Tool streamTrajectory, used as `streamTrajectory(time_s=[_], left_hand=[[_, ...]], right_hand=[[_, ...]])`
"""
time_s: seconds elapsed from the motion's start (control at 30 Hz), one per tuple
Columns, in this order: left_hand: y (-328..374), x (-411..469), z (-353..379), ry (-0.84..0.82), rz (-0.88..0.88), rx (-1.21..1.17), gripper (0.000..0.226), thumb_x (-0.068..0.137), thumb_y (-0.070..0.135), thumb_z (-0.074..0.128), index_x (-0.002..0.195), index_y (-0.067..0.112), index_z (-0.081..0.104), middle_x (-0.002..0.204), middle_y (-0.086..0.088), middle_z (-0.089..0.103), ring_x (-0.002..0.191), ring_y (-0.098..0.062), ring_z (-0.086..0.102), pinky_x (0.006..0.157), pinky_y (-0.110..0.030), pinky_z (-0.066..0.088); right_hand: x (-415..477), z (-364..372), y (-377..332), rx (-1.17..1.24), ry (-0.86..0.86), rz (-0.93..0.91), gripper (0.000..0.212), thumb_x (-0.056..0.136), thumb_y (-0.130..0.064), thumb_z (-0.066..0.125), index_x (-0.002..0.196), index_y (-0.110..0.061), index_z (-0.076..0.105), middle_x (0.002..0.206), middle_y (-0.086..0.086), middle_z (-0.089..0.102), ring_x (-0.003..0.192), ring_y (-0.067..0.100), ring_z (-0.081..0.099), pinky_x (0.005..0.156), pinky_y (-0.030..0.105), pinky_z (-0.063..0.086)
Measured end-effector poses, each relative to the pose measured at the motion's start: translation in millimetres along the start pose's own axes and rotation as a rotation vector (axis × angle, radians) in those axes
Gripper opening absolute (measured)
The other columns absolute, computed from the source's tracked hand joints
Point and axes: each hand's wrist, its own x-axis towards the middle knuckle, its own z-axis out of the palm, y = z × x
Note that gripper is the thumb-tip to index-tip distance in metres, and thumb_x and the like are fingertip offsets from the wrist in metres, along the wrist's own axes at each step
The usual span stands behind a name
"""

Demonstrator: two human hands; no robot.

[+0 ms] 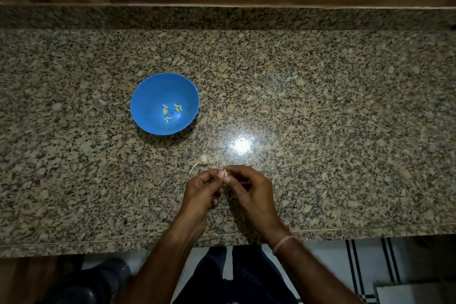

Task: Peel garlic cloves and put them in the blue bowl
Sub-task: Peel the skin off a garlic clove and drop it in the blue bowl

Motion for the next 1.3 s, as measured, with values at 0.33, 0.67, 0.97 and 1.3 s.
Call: streamTrajectory(time_s=[0.33,0.67,0.97,1.3], left_hand=[[14.2,-9.8,-6.2,0.023,0.328,0.644,0.024,0.091,0.049,0.066,0.084,0.031,0.080,0.079,0.002,0.076,0.080,-0.021,0.074,0.078,-0.050,0.060],[4.5,-15.1,-3.9,-0.008,0.344,0.466,0.017,0.102,0.025,0.065,0.092,0.021,0.079,0.089,0.001,0.078,0.091,-0.019,0.074,0.087,-0.051,0.059],[-4.1,-18.5,0.5,-0.106,0.297,0.563,0.023,0.110,0.026,0.045,0.092,0.018,0.057,0.080,-0.009,0.051,0.068,-0.013,0.045,0.063,-0.032,0.037],[-1.8,-14.2,9.8,-0.063,0.302,0.667,0.024,0.110,0.023,0.040,0.089,0.014,0.048,0.085,0.002,0.050,0.074,-0.011,0.046,0.065,-0.028,0.037]], right_hand=[[-4.4,0.0,7.4,-0.123,0.036,-0.113,0.013,0.091,-0.005,0.077,0.100,-0.014,0.081,0.089,-0.009,0.071,0.086,0.004,0.068,0.076,0.016,0.051],[-4.0,-1.5,0.8,0.234,0.026,0.161,0.007,0.089,-0.008,0.080,0.095,-0.011,0.080,0.093,0.002,0.079,0.094,0.019,0.075,0.088,0.043,0.062],[-2.4,2.2,4.0,-0.013,0.022,0.041,0.011,0.089,0.000,0.075,0.086,-0.011,0.077,0.082,-0.007,0.076,0.082,0.010,0.074,0.075,0.027,0.060],[-2.9,5.8,3.0,0.286,0.037,0.371,0.006,0.094,-0.006,0.073,0.089,-0.002,0.073,0.085,0.016,0.075,0.083,0.030,0.072,0.081,0.040,0.062]])
